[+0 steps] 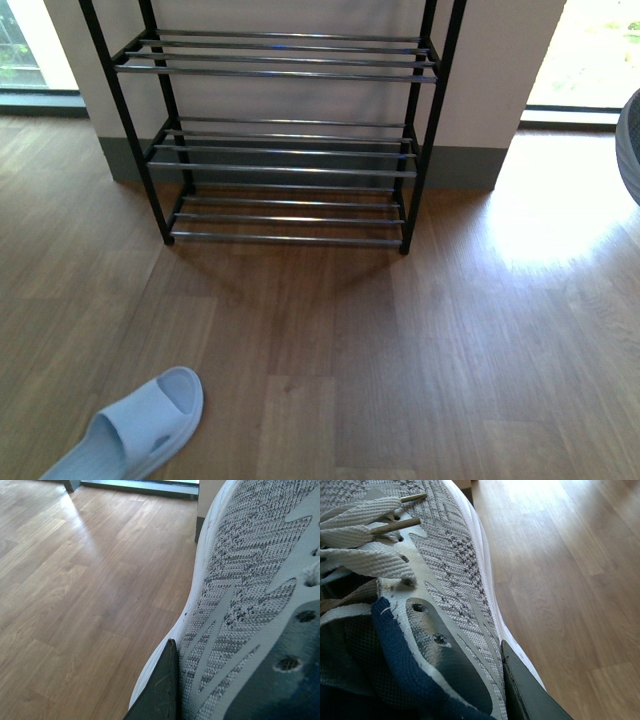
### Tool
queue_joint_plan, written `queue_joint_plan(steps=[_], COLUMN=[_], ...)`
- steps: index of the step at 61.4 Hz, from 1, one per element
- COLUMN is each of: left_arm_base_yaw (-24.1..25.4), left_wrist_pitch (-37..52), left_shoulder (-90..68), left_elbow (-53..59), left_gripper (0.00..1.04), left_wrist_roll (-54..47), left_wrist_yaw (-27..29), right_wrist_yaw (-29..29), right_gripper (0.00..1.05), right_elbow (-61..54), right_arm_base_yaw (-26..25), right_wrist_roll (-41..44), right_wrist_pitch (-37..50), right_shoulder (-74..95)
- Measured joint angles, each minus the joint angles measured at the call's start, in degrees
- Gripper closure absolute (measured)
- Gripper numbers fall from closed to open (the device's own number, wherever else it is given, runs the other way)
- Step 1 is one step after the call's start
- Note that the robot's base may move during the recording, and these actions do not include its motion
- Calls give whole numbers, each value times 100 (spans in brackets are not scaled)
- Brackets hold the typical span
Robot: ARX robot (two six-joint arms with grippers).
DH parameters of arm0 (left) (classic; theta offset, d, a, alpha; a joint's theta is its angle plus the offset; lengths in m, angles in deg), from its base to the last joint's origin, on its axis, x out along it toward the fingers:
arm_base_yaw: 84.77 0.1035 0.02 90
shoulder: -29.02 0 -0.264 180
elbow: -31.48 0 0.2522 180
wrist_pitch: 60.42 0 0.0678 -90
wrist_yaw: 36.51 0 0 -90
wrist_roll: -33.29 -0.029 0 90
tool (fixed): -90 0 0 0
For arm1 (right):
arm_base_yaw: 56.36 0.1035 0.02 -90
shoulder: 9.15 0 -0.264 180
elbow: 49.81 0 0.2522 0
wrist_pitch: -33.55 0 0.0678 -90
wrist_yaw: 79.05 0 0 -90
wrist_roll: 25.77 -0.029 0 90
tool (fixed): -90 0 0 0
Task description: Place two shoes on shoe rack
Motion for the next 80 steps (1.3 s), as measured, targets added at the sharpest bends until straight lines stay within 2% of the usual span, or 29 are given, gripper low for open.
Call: queue_joint_plan(steps=[80], left_arm_base_yaw=[0], left_wrist_pitch=[-2], left_shoulder=[0], left_elbow=[2], left_gripper=[103], left_wrist_roll=[13], left_wrist_yaw=[13], right_wrist_yaw=[13], right_gripper=[104], right_elbow=[-2], right_arm_base_yaw=[2], right_wrist_roll=[0], right_wrist_pitch=[0], right_shoulder=[0])
